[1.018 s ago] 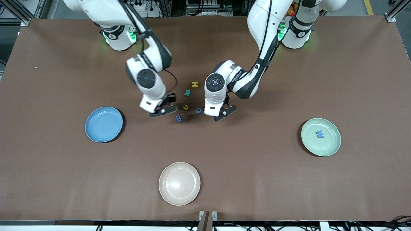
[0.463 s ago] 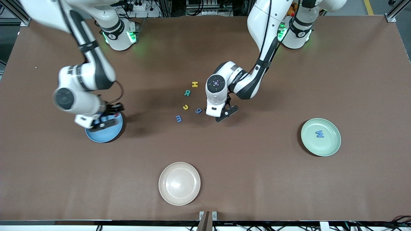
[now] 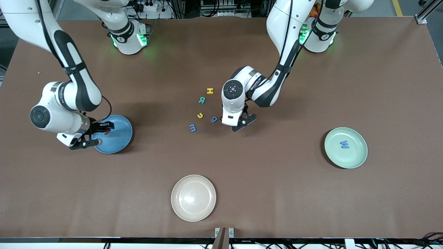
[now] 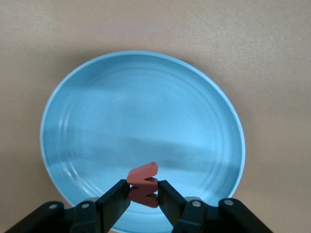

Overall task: Sort upper and lower case letters into plates
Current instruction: 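Drop the red w on the blue plate while the left gripper lifts the Q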

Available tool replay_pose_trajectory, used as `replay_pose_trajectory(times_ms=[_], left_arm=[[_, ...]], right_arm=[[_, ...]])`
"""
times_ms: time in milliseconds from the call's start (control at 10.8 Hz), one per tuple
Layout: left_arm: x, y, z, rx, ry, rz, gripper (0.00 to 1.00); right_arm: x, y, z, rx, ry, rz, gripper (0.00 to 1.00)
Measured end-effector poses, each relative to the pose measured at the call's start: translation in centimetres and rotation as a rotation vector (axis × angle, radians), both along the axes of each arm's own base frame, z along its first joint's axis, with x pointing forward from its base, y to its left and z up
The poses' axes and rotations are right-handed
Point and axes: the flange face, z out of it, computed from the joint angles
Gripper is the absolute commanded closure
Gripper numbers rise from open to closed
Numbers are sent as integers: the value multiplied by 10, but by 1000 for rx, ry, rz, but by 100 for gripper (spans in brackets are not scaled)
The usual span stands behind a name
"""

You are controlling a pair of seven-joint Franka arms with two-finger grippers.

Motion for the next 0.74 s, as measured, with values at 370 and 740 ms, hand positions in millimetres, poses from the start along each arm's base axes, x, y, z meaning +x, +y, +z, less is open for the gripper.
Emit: replay_pose_trajectory(times_ms=[370,740], left_arm=[[1,-2,0,-10,-12,-1,100],[11,-4,17,-36,-49,-14,100]], right_arm=[[2,23,-1,-13,6,-63,0],[9,43,8,-12,1,-36,0]])
